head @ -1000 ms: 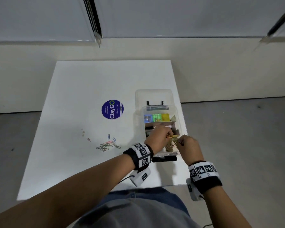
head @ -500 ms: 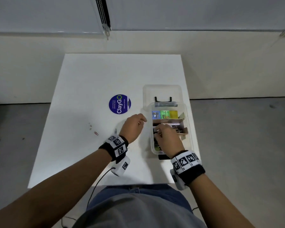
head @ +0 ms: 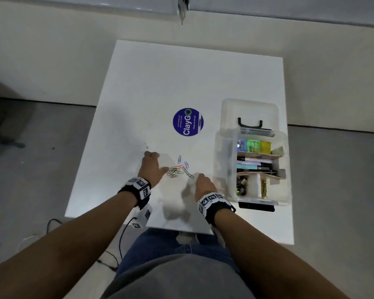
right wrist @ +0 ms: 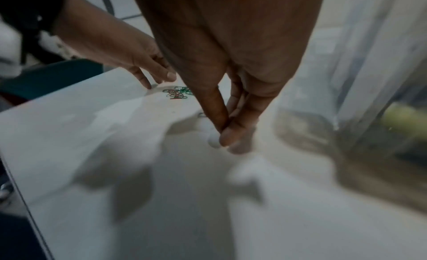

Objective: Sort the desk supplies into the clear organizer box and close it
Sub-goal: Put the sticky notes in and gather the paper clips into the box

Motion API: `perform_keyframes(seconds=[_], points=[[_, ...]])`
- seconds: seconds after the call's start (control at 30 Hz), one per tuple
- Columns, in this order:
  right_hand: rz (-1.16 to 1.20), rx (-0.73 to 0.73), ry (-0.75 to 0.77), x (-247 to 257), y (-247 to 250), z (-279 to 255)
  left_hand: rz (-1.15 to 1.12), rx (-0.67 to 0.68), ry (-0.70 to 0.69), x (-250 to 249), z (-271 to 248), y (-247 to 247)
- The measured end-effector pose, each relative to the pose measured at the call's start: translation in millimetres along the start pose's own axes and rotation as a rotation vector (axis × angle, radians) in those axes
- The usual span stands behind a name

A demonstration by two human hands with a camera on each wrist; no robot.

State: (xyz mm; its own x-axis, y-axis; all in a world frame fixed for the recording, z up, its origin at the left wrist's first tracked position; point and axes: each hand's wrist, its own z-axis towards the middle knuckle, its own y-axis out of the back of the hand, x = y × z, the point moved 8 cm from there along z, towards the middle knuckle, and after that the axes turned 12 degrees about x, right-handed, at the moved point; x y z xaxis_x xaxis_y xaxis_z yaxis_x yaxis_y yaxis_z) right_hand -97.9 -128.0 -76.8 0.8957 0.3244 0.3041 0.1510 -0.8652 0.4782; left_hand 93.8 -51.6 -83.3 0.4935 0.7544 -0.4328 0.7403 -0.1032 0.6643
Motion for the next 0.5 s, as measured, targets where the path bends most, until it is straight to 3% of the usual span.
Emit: perform_keyframes(seconds=[0.17,0.3,0.5], points=[[0.214,-0.07,0.053,30,9,21,0.115,0.133,-0.275,-29,-16,-40],[-0.059,-0.136,0.098,43,22,24,0.199,0.073,-0.289,-25,-12,-30],[-0.26,-0.049,0.232,51,19,38,0.256,0.12,-0.352,-37,-5,-28]])
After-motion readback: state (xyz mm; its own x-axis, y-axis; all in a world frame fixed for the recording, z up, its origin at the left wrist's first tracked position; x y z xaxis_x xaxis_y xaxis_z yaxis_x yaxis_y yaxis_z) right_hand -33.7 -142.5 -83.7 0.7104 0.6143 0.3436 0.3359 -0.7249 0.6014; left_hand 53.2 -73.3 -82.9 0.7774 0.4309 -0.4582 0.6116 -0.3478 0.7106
